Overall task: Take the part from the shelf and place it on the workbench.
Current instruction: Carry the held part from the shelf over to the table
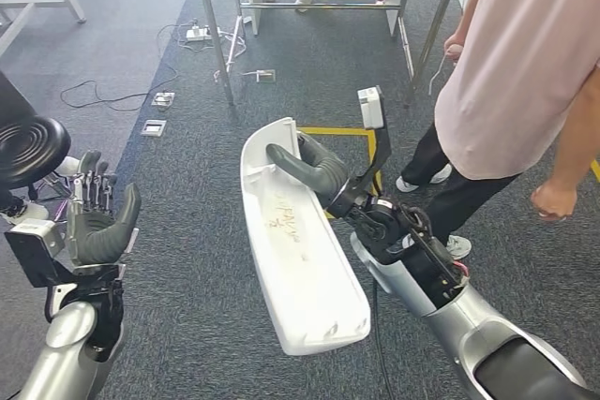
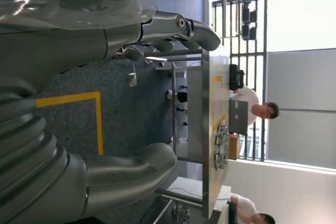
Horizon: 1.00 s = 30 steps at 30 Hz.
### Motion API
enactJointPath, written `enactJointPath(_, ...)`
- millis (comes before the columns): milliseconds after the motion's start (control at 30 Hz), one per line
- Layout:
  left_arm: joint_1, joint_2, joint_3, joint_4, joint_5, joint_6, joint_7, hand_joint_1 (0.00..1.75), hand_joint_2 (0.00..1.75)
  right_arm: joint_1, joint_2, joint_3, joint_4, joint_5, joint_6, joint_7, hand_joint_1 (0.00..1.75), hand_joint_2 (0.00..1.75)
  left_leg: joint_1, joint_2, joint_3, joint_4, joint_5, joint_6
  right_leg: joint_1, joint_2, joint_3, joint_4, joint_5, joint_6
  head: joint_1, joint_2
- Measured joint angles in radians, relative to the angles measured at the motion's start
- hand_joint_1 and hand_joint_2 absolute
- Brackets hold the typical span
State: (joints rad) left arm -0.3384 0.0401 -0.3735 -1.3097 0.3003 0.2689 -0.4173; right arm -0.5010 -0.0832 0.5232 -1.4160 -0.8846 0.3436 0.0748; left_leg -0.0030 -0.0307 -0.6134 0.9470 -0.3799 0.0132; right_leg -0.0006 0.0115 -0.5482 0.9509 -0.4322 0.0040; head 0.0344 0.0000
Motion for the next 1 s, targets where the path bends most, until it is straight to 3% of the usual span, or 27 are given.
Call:
enactJointPath(533,0.0,0.003,0.0,0.0,0.001,-0.006,0.021,0.0,1.75,-0.014,0.0,0.015,0.008,0.048,-0.043,-0.017,1.75,1.75,0.0,0.0,0.0,0.0,0.0,0.0,0.0,0.0,0.0,0.0,0.0,0.0,-0.002,0.0)
enactJointPath(667,-0.004,0.004,0.0,0.0,0.001,-0.009,0.023,0.0,1.75,-0.017,0.0,0.014,0.007,0.048,-0.044,-0.018,1.75,1.75,0.0,0.0,0.019,-0.024,0.001,0.017,-0.003,-0.001,0.006,-0.015,0.0,0.012,-0.005,0.0)
enactJointPath(733,-0.009,0.004,-0.001,0.0,0.001,-0.009,0.023,0.0,1.75,-0.022,0.0,0.014,0.007,0.049,-0.044,-0.019,1.75,1.75,0.008,0.004,0.048,-0.057,0.008,0.023,-0.001,-0.001,-0.014,0.034,-0.024,0.017,-0.001,0.0)
enactJointPath(833,-0.011,0.004,-0.001,0.0,0.001,-0.009,0.023,0.0,1.75,-0.021,0.0,0.016,0.008,0.049,-0.045,-0.019,1.75,1.75,0.012,0.006,0.064,-0.066,0.001,0.022,-0.013,-0.003,-0.119,0.232,-0.095,0.028,0.008,0.0)
enactJointPath(867,-0.009,0.004,-0.001,0.0,0.001,-0.009,0.023,0.0,1.75,-0.018,0.0,0.016,0.009,0.049,-0.045,-0.019,1.75,1.75,0.014,0.006,0.065,-0.063,-0.003,0.018,-0.019,-0.004,-0.142,0.263,-0.097,0.033,0.01,0.0)
enactJointPath(900,-0.008,0.004,-0.001,0.0,0.001,-0.009,0.023,0.0,1.75,-0.016,0.0,0.015,0.01,0.049,-0.044,-0.02,1.75,1.75,0.017,0.004,0.066,-0.058,-0.009,0.013,-0.025,-0.005,-0.145,0.254,-0.079,0.039,0.011,0.0)
enactJointPath(933,-0.007,0.004,-0.001,0.0,0.001,-0.009,0.023,0.0,1.75,-0.016,0.0,0.015,0.01,0.05,-0.044,-0.021,1.75,1.75,0.022,0.003,0.068,-0.049,-0.018,0.005,-0.031,-0.005,-0.127,0.205,-0.042,0.047,0.012,0.0)
enactJointPath(1000,-0.008,0.005,-0.001,0.0,0.0,-0.009,0.023,0.0,1.75,-0.016,0.0,0.016,0.012,0.05,-0.044,-0.023,1.75,1.75,0.03,0.0,0.068,-0.026,-0.039,-0.012,-0.04,-0.001,-0.063,0.076,0.014,0.064,0.017,0.0)
